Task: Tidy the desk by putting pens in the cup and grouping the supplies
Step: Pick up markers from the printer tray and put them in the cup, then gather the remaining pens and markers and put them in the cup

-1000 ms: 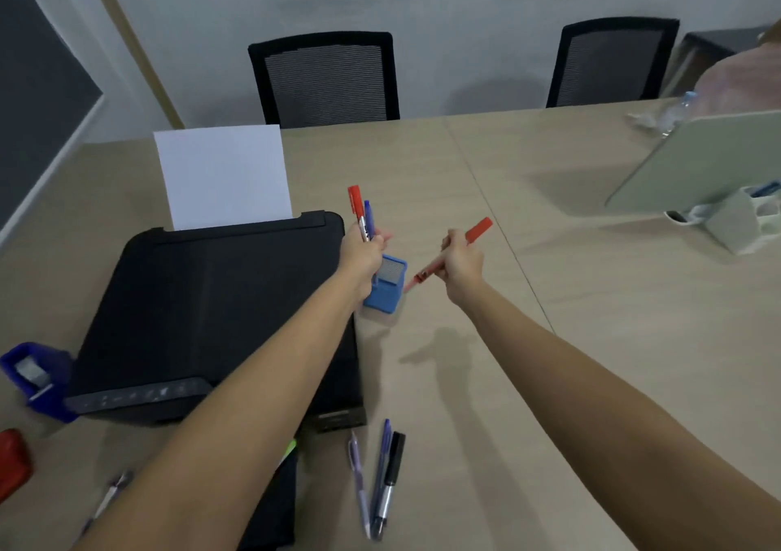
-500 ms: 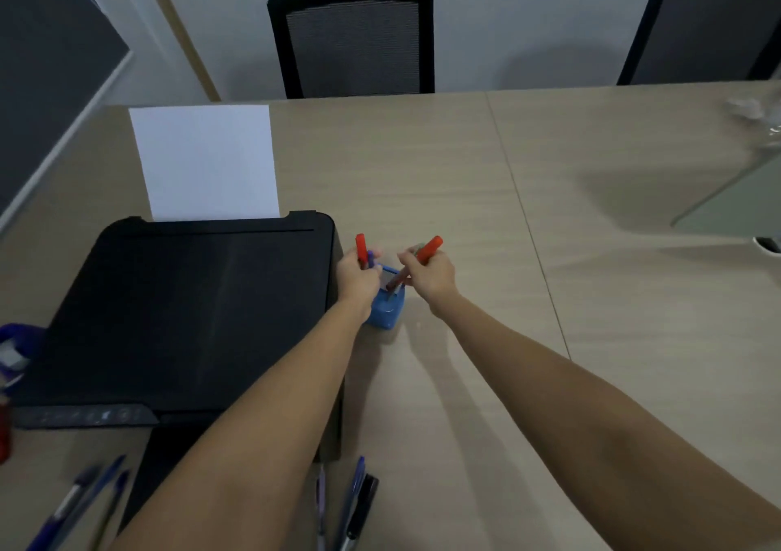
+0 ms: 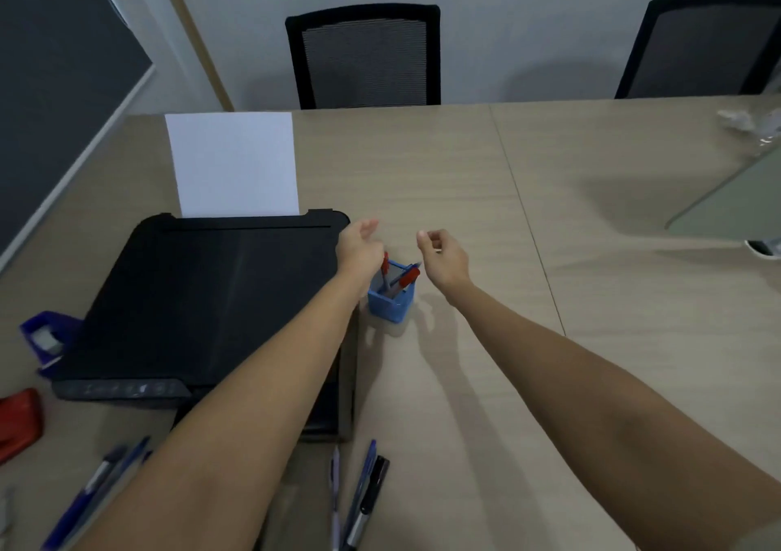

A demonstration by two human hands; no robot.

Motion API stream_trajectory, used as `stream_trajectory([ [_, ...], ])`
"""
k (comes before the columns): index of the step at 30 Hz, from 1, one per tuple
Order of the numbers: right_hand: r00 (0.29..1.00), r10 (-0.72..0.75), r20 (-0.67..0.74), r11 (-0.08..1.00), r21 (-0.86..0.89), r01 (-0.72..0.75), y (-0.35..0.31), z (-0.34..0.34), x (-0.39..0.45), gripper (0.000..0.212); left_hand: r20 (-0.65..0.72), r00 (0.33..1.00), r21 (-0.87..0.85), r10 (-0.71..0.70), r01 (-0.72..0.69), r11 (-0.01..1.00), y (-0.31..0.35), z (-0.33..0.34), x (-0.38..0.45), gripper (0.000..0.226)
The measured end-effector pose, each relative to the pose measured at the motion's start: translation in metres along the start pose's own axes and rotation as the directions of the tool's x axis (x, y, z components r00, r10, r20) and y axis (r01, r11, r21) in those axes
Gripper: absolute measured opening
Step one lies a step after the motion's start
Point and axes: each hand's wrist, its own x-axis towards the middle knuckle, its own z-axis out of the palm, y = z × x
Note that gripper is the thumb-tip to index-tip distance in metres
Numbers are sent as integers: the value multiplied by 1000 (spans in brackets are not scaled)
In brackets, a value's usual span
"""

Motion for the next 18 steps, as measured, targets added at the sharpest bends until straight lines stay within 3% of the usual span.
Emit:
stream_trajectory([
  [8, 986, -13, -165, 1000, -19, 10, -34, 4, -63, 34, 41, 989, -86, 144, -140, 986, 24, -93, -51, 39],
  [18, 967, -43, -251, 999, -36, 35, -59, 80, -166, 29, 53, 987, -94, 155, -149, 984, -50, -239, -106, 36],
])
